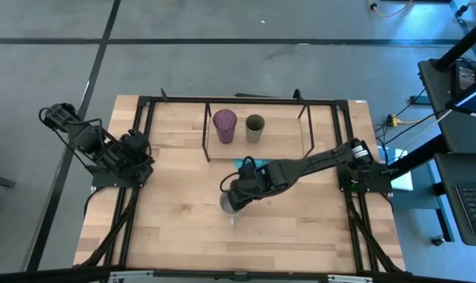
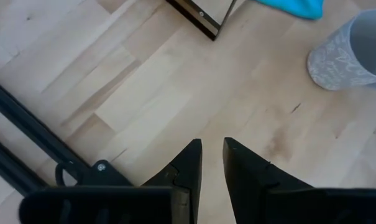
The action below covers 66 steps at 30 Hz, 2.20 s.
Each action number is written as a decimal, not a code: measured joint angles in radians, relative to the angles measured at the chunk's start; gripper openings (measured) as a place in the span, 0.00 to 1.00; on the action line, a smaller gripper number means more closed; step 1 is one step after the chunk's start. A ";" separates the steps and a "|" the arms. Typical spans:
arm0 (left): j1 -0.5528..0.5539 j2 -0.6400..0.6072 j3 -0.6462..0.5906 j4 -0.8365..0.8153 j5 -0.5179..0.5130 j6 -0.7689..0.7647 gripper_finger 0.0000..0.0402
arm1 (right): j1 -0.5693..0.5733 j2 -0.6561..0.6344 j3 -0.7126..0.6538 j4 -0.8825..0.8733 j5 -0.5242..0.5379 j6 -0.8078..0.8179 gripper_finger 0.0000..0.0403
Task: Stack small to large cups/mugs on shelf
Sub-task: Put the gray patterned mug on the shelf
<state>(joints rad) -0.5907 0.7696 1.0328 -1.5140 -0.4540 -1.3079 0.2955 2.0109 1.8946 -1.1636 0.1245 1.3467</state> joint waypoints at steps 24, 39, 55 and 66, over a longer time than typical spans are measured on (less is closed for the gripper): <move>0.000 0.000 0.000 -0.053 -0.006 0.001 0.15 | -0.009 0.080 -0.006 0.050 0.008 0.010 0.32; 0.000 -0.003 0.000 -0.057 -0.006 0.010 0.15 | -0.010 0.142 -0.006 0.058 -0.019 0.010 0.32; 0.000 -0.048 0.000 -0.057 -0.029 0.019 0.15 | -0.026 0.151 -0.005 0.037 -0.019 0.007 0.32; 0.000 -0.066 0.000 -0.057 -0.047 0.019 0.15 | -0.033 0.157 -0.006 0.043 -0.030 0.007 0.28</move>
<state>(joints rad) -0.5906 0.7032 1.0325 -1.5711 -0.5014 -1.2884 0.2625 2.1677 1.8889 -1.1204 0.0948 1.3533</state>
